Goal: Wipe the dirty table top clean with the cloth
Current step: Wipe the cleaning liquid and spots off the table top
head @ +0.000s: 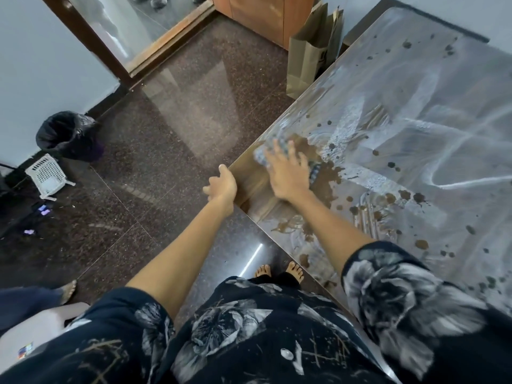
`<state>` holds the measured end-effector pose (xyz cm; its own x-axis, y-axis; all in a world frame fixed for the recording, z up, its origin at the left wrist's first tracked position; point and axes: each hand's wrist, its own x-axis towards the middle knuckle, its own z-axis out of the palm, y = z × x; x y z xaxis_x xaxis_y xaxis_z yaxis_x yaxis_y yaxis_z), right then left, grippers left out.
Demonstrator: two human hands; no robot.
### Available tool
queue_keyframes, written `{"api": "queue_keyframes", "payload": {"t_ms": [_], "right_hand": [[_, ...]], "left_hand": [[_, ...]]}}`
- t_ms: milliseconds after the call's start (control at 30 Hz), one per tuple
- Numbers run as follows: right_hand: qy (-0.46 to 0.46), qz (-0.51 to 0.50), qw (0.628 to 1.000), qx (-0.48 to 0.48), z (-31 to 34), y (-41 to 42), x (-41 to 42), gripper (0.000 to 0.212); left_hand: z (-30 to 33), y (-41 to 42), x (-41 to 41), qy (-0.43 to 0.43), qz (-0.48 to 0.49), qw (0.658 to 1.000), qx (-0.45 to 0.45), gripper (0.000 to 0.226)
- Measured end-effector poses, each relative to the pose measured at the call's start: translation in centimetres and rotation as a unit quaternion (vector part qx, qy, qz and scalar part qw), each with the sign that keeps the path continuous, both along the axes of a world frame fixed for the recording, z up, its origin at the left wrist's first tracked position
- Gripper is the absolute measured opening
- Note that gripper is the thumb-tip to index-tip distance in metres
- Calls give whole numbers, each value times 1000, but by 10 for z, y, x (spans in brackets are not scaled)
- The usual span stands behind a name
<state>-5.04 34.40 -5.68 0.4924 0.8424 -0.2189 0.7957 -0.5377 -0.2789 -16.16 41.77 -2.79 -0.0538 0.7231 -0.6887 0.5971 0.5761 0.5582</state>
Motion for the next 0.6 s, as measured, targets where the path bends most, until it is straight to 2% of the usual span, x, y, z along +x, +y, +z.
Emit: {"api": "queue_keyframes", "payload": {"t_ms": [133,200,300,367,467,533,600], "right_hand": [[-31,210,976,51,-15,-36,-30,53],[-52,247,966,58,-22,-55,-19,65],[-63,175,982,25,-22,-66,23,72],[-49,84,995,19,-12,-54,54,63],[25,-34,999,25,-4,-11,74,49],[36,-51,998,20,-4,14,64,49],[10,6,1000,28,-9,22,47,52]], "left_hand": [[-2,-6,-2,24,-47,998,34,62],[1,-3,-3,36,-62,997,28,63],[3,2,-3,41,-84,996,9,64],[-1,4,-4,47,-113,992,20,61],[-6,5,-3,57,-193,976,83,53],[-10,8,-1,54,-229,966,112,49],[-12,11,3,47,-249,959,127,47]]}}
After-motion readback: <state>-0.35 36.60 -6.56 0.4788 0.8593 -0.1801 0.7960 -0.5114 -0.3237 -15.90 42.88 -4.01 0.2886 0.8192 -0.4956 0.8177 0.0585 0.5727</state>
